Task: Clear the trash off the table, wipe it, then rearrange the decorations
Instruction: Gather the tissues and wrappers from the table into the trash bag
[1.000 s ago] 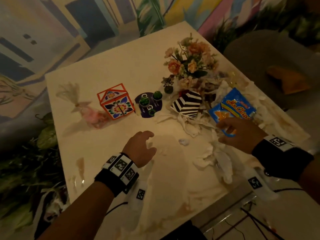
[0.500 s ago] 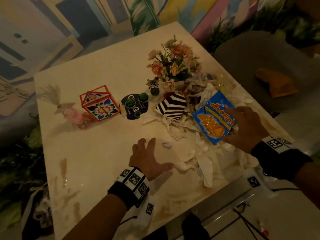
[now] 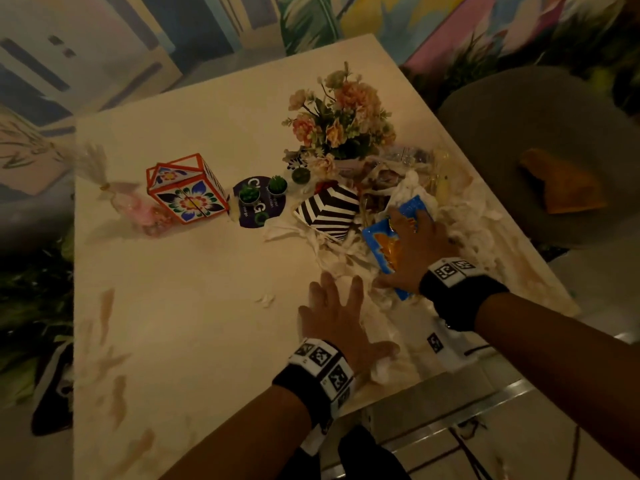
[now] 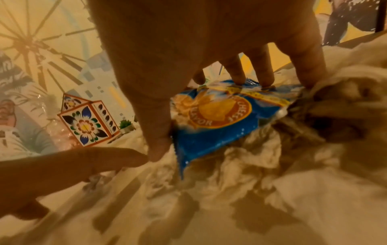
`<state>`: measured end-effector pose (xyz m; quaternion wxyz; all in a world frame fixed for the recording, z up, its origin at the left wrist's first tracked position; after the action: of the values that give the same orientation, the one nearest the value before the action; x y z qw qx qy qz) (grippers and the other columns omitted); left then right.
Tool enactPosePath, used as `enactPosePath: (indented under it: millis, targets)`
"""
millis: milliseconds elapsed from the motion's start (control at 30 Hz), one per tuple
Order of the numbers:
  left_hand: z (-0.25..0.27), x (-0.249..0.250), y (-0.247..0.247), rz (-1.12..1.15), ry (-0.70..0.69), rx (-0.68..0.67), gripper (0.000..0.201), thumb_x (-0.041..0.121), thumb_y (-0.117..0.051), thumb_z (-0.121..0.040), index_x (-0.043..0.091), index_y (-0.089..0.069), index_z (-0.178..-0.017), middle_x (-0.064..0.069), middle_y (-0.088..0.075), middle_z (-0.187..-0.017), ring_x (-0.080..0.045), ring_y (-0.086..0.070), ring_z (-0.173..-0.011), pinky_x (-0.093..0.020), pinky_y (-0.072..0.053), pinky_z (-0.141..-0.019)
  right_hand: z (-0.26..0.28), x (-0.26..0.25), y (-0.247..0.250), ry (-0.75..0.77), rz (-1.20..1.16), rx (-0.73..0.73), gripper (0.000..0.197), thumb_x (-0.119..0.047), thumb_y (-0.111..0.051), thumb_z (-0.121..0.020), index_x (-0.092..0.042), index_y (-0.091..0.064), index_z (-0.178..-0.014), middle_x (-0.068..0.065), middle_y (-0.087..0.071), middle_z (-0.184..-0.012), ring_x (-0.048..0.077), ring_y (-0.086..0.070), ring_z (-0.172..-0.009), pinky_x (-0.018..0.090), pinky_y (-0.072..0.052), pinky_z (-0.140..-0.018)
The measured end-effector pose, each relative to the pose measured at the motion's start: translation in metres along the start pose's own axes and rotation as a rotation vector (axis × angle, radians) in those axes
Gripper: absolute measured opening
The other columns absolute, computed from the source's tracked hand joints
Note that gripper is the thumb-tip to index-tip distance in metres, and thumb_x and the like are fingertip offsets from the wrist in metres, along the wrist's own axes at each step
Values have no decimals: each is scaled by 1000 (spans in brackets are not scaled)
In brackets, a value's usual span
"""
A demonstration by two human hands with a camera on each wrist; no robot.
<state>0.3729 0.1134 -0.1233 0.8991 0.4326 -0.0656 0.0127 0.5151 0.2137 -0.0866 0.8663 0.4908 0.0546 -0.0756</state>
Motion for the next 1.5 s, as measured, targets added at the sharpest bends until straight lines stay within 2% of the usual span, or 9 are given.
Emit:
enactPosePath:
  millis: [133, 267, 533, 733, 867, 1067, 1233, 1333, 1500]
  targets:
    - [0, 9, -1, -51, -80, 76, 79, 68, -36, -84, 41, 7, -145, -11, 17, -156, -37, 4, -142, -55, -16, -109, -7, -3, 2, 5, 15, 21, 113, -43, -74, -69, -42, 12, -143, 11, 4, -155, 45, -11, -138, 57, -34, -104]
    - [0, 0, 5, -53, -140, 167, 55, 50, -38, -93, 39, -14, -141, -11, -5, -153, -35, -17, -134, -49, -28, -103, -7, -5, 12, 54, 9, 53, 97, -30, -68, -74, -39, -2, -145, 13, -13, -149, 44, -28, -128, 48, -41, -96]
    - [-7, -32, 18, 116, -169, 316, 38, 30, -55, -85, 22, -45, -121, -8, -34, -121, -27, -36, -104, -39, -45, -80, -5, -2, 25, 77, -9, 72, 79, -25, -56, -85, -40, -8, -145, 12, -17, -145, 39, -44, -118, 42, -48, -86]
    - [-10, -37, 27, 175, -137, 285, 38, 8, -52, -82, 11, -44, -120, -9, -34, -118, -26, -40, -101, -34, -41, -77, 0, -5, 35, 68, 62, 60, 75, -29, -55, -85, -37, -11, -145, 11, -20, -143, 35, -46, -110, 34, -42, -75]
    - [-12, -46, 33, 269, -74, 256, 35, 3, -52, -80, 10, -44, -113, -9, -34, -116, -29, -46, -94, -41, -47, -79, 7, -11, 46, 87, 32, 88, 67, -28, -50, -89, -33, -16, -145, 12, -27, -138, 35, -48, -107, 34, -41, -76]
    - [-16, -58, 47, 387, 0, 291, 32, -2, -51, -82, 11, -46, -110, -8, -41, -111, -31, -53, -88, -35, -45, -71, 15, -13, 64, 99, 22, 81, 61, -16, -50, -88, -31, -25, -141, 10, -37, -121, 29, -48, -76, 34, -43, -64]
    - [-9, -79, 71, 562, -10, 418, 20, 4, -49, -85, 13, -50, -102, -8, -53, -102, -26, -54, -88, -31, -41, -74, 14, -12, 86, 102, 59, 147, 65, -9, -55, -86, -31, -27, -141, 11, -39, -128, 38, -56, -96, 40, -50, -75]
    - [0, -115, 80, 692, 86, 466, 26, 5, -49, -88, 18, -49, -110, -4, -57, -102, -19, -52, -87, -24, -35, -74, 16, -11, 98, 98, 30, 213, 62, -8, -53, -88, -28, -27, -142, 11, -38, -133, 39, -53, -107, 43, -47, -83]
    - [6, -161, 64, 570, 221, 371, 39, 11, -51, -90, 14, -43, -127, -17, -60, -116, -33, -57, -101, -31, -41, -81, 23, -26, 96, 130, 4, 241, 63, -12, -56, -87, -23, -28, -142, 9, -38, -135, 38, -52, -111, 38, -44, -80]
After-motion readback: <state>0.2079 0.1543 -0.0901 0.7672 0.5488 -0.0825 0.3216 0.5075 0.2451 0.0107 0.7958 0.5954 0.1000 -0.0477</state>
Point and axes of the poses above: each hand's wrist, its own z-axis away from the middle knuckle, its own y-axis out of the back of the hand, x = y × z, the point moved 9 cm from there along -z, towards the middle knuckle
